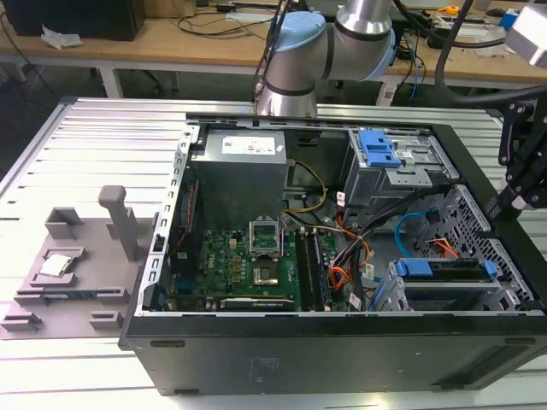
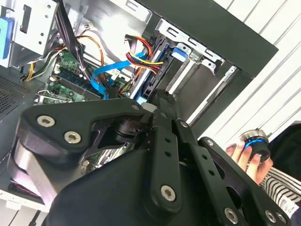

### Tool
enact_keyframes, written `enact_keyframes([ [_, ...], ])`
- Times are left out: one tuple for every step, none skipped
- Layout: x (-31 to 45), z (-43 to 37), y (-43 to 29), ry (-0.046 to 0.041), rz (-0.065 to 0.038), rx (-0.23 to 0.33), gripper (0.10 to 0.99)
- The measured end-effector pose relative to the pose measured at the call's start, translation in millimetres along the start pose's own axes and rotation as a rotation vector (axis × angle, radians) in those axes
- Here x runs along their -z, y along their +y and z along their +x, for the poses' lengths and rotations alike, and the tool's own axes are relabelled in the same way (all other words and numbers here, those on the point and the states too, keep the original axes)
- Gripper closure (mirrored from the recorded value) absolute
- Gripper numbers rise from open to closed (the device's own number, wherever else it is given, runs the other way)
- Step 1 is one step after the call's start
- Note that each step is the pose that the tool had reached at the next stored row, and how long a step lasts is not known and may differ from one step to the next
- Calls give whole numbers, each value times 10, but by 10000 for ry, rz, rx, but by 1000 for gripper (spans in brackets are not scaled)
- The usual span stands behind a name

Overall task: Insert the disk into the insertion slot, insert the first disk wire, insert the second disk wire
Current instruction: 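Insert the first disk wire, then insert the second disk wire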

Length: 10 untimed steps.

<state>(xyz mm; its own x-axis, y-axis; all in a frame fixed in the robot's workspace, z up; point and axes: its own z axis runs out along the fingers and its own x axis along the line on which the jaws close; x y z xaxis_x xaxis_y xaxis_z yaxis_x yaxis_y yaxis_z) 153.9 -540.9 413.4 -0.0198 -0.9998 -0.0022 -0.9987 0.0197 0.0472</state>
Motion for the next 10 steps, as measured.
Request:
enact_keyframes([
  [1,0,0,1,0,0,980],
  [1,0,0,1,0,0,980],
  [1,0,0,1,0,0,980],
  [1,0,0,0,0,0,980],
  [1,0,0,1,0,0,980],
  [1,0,0,0,0,0,980],
  [1,0,0,0,0,0,980],
  [1,0,0,0,0,-1,980],
  [1,0,1,0,0,1,980],
  [1,1,13,1,1,0,980],
])
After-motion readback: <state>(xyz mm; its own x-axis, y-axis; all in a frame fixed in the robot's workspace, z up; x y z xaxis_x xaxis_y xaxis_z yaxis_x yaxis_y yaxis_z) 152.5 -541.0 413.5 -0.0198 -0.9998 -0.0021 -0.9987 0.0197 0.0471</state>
